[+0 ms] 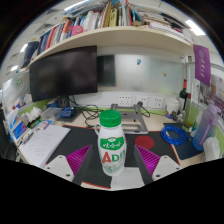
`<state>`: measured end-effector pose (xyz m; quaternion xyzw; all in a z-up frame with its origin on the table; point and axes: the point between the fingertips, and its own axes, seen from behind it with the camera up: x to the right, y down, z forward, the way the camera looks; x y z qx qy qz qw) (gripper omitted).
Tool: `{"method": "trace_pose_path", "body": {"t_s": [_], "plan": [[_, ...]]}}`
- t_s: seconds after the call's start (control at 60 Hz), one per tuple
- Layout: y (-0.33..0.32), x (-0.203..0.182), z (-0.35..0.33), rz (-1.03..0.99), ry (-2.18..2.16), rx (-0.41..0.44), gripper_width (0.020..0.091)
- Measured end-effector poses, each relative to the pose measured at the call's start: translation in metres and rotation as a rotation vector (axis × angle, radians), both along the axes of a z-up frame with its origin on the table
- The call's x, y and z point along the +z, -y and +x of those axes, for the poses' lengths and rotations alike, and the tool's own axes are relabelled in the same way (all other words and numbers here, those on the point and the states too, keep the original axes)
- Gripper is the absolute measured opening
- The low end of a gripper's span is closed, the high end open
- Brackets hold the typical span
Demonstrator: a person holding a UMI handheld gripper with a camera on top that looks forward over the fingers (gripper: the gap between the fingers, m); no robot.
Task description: Pour water
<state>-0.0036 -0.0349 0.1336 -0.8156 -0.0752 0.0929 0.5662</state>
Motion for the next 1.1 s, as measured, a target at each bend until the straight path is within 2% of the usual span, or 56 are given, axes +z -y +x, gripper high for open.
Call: {"method": "trace_pose_path", "body": {"t_s": [0.05, 0.117, 0.283, 0.383, 0.517, 0.667, 0.767, 0.917, 1.0, 1.1], "plan": [[-0.009, -0.003, -0.003, 0.018, 0.001, 0.0, 0.085], [-0.019, -0.006, -0.005, 0.039, 0.012, -0.001, 0.0796], [-0.032, -0.017, -0.012, 0.056, 0.018, 0.0, 0.0577], [-0.036, -0.013, -0.011, 0.087, 0.023, -0.014, 0.054], [-0.04, -0.012, -0.005, 0.097, 0.005, -0.08, 0.0424], [-0.041, -0.012, -0.006, 0.097, 0.008, -0.121, 0.0397], [-0.041, -0.012, -0.004, 0.069, 0.02, -0.1, 0.0397], [-0.054, 0.02, 0.041, 0.085, 0.134, -0.102, 0.0396], [-0.074, 0.028, 0.073, 0.084, 0.298, -0.073, 0.0395], [-0.101, 0.031, 0.102, 0.081, 0.556, 0.01, 0.0393]]}}
